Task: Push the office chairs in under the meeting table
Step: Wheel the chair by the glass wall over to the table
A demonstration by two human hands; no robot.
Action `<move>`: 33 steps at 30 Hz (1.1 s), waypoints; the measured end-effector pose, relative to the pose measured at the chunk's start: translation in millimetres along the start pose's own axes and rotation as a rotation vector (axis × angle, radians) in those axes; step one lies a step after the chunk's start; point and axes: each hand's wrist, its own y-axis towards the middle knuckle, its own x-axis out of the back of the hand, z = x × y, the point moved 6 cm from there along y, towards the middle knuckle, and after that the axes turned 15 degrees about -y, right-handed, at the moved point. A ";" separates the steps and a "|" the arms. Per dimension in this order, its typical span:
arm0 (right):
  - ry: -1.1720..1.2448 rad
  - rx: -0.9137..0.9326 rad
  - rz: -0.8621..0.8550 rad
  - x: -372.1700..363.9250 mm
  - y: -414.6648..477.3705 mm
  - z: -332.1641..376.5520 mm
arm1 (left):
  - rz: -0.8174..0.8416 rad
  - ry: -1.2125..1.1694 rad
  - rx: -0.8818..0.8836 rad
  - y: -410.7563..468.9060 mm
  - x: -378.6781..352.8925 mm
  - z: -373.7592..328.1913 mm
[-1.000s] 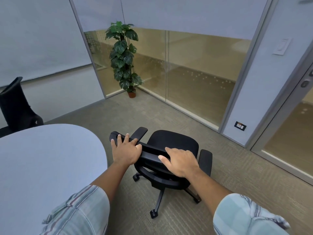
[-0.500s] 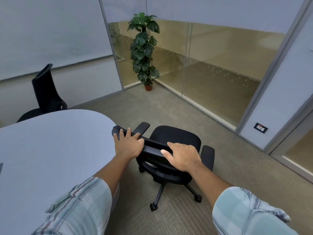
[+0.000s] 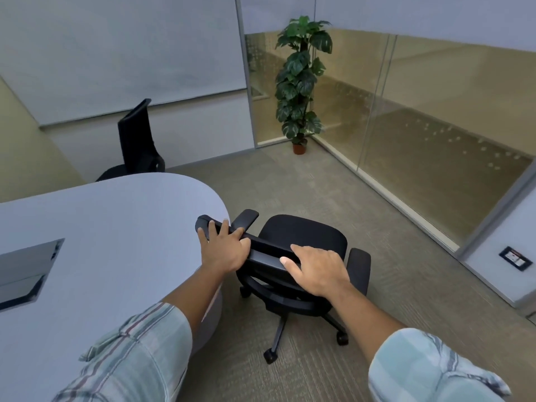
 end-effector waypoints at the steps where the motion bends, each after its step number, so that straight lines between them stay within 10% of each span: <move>1: 0.005 0.019 0.004 -1.4 2.4 -8.8 | 0.008 -0.006 0.014 -1.1 -3.6 -5.9; 33: 0.095 0.427 0.004 -15.9 152.2 -163.9 | -0.054 -0.066 -0.079 88.4 -6.4 -82.0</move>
